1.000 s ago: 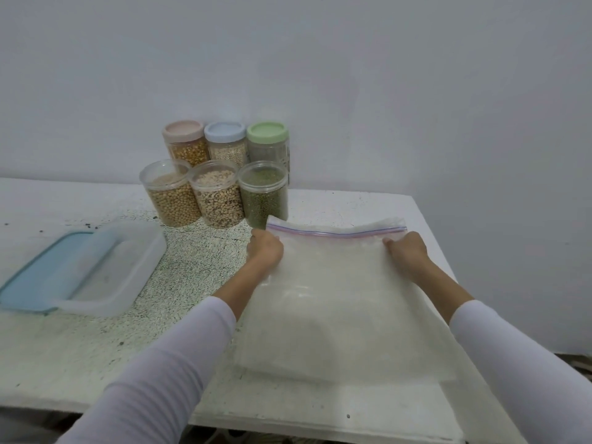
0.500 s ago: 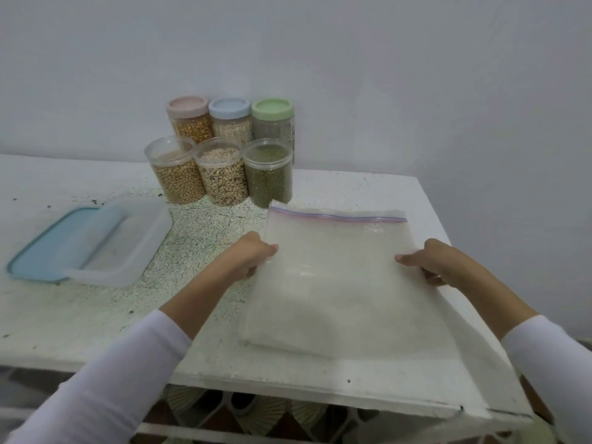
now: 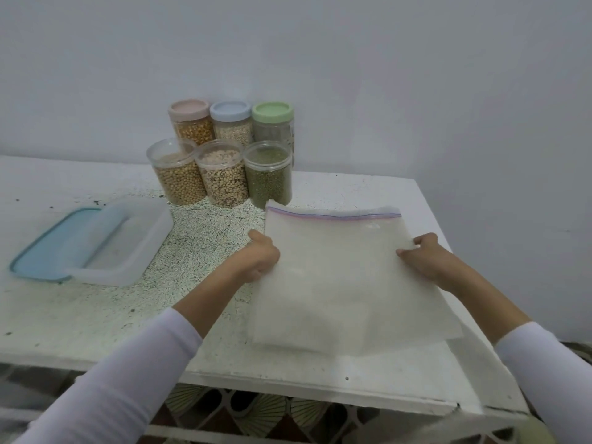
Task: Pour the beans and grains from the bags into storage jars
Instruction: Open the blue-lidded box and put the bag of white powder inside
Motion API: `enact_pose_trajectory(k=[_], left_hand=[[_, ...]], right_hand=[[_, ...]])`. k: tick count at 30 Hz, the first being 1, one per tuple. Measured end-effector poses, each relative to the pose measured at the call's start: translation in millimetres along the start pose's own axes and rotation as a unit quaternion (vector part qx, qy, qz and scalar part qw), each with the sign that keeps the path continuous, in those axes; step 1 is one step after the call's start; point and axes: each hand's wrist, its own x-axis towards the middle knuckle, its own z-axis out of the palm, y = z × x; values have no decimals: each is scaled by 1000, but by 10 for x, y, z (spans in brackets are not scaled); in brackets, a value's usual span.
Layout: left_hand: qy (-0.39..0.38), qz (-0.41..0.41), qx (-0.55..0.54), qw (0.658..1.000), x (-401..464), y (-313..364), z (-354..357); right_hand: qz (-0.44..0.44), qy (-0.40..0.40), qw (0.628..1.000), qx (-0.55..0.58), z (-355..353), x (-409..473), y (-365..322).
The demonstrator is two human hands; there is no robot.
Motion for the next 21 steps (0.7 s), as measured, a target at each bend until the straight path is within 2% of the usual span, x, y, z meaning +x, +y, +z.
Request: enact_pose_trajectory(k=[5, 9, 11, 13, 15, 21], left_hand=[[-2, 117, -123, 986, -42, -133, -147], [-17, 169, -226, 959, -118, -289, -296], [-48, 200, -266, 942, -143, -408, -360], [-84, 235, -262, 932, -176, -515, -373], [-89, 278, -239, 926, -192, -577, -340], [-21, 357, -141, 923, -136, -623, -270]], right_hand=[[-44, -50, 982, 176, -179, 29, 143], [-121, -81, 966, 215, -296, -27, 333], [-157, -96, 957, 224, -292, -33, 438], [-175, -95, 949, 243, -252, -21, 510], [-185, -77, 947, 250, -192, -31, 519], [-253, -73, 955, 137, -169, -137, 441]])
